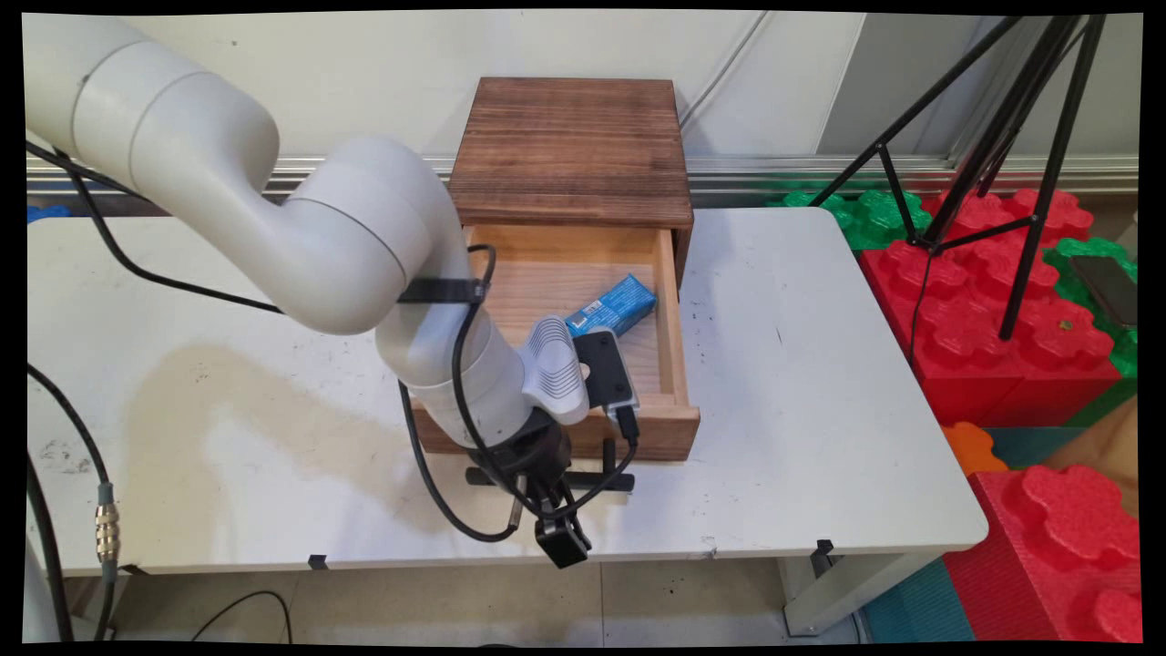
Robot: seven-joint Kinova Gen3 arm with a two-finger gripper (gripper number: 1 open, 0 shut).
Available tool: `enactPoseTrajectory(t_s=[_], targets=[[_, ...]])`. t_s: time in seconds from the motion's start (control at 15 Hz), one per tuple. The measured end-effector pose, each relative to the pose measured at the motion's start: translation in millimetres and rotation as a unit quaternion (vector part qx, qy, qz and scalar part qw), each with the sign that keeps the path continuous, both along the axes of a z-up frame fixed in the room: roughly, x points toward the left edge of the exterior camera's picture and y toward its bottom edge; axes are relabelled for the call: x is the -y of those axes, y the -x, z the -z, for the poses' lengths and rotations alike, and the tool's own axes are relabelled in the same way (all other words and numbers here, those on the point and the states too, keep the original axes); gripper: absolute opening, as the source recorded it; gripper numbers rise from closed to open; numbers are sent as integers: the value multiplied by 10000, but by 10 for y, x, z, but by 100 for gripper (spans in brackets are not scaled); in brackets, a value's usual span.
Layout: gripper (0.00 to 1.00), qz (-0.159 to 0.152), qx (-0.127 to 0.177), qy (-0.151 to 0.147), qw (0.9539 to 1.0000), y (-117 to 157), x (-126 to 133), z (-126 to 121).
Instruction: Open the drawer
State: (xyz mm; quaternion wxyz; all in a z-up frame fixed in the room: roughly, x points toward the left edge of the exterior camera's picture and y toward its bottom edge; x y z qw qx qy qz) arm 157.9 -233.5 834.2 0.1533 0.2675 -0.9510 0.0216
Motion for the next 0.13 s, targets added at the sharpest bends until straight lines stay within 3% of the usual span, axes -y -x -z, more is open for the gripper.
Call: enactPoseTrajectory(t_s=[0.13], targets=[[100, 15, -2, 14, 10000, 1, -21, -8]])
